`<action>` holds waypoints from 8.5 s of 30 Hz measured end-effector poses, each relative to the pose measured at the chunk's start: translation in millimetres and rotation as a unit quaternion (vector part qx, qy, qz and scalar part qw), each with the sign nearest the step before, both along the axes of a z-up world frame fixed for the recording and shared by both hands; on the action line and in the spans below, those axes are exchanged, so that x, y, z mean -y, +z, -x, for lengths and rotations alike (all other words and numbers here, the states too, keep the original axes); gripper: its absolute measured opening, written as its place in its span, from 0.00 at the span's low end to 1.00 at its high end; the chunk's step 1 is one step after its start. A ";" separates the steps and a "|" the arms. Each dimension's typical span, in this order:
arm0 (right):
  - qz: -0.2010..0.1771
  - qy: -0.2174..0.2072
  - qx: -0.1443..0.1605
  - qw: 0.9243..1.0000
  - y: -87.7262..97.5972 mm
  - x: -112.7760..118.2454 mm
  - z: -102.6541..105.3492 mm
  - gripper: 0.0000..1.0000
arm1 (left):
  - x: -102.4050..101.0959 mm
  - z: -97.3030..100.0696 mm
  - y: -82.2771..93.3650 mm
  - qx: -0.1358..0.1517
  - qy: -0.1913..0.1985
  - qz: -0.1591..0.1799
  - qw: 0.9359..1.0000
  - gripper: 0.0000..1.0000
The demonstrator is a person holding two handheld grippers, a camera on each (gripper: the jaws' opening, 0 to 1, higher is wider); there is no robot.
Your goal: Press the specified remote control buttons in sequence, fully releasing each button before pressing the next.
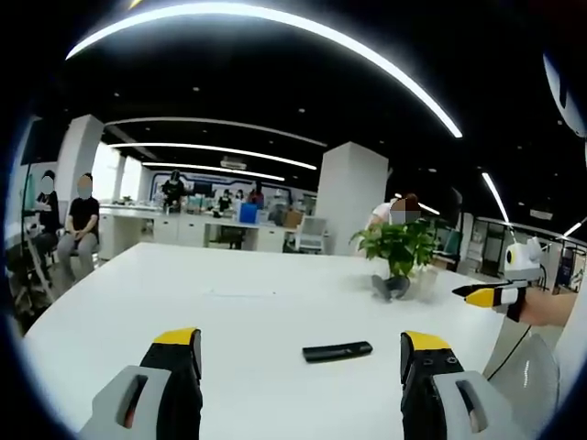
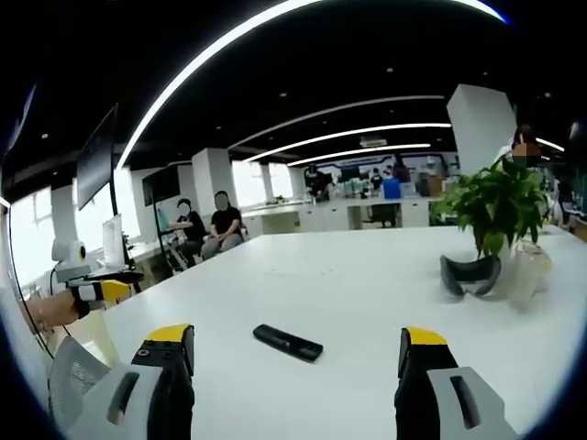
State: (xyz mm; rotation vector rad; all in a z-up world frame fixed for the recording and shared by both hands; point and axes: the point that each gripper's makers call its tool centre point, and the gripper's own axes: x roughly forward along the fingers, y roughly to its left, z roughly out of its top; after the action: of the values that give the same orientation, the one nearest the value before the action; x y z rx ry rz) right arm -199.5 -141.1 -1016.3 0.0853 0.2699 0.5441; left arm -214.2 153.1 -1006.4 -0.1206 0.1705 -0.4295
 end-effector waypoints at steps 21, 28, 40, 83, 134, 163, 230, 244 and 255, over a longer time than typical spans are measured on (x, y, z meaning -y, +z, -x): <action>0.007 0.005 -0.011 1.000 -3.4 -6.8 -11.9 0.91 | 1.3 -12.1 -8.8 -0.013 -0.001 0.003 1.000 0.93; 0.009 0.006 -0.016 1.000 -6.1 -7.3 -15.2 0.90 | 1.3 -14.3 -14.5 -0.021 -0.001 0.005 1.000 0.93; 0.007 0.006 -0.019 1.000 -8.1 -9.8 -19.2 0.90 | 1.2 -20.1 -14.7 -0.025 -0.006 -0.001 1.000 0.92; 0.006 0.016 -0.032 0.999 -22.6 -12.8 -6.6 0.85 | 46.0 -43.0 -34.6 -0.078 -0.111 -0.058 0.989 0.87; 0.017 -0.041 -0.049 0.998 -36.7 23.5 -1.4 0.81 | 110.1 -112.5 -82.7 -0.148 -0.289 -0.162 0.932 0.86; 0.041 -0.033 -0.069 0.996 -46.8 27.2 -0.2 0.70 | 138.1 -131.1 -146.2 -0.188 -0.410 -0.289 0.844 0.83; 0.046 -0.030 -0.070 0.996 -44.7 24.2 1.7 0.68 | 151.2 -93.2 -185.1 -0.202 -0.520 -0.456 0.694 0.23; 0.051 -0.018 -0.068 0.996 -43.7 19.2 5.7 0.67 | 149.5 -72.6 -184.6 -0.201 -0.518 -0.450 0.698 0.23; 0.059 -0.008 -0.073 0.996 -47.3 12.2 9.7 0.66 | 148.9 -53.8 -184.6 -0.201 -0.516 -0.443 0.705 0.23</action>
State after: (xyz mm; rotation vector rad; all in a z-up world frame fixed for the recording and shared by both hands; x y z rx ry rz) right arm -209.2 -153.4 -1063.5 0.0137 0.4435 0.5060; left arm -160.5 4.2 -1191.1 0.9088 0.8856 -1.4045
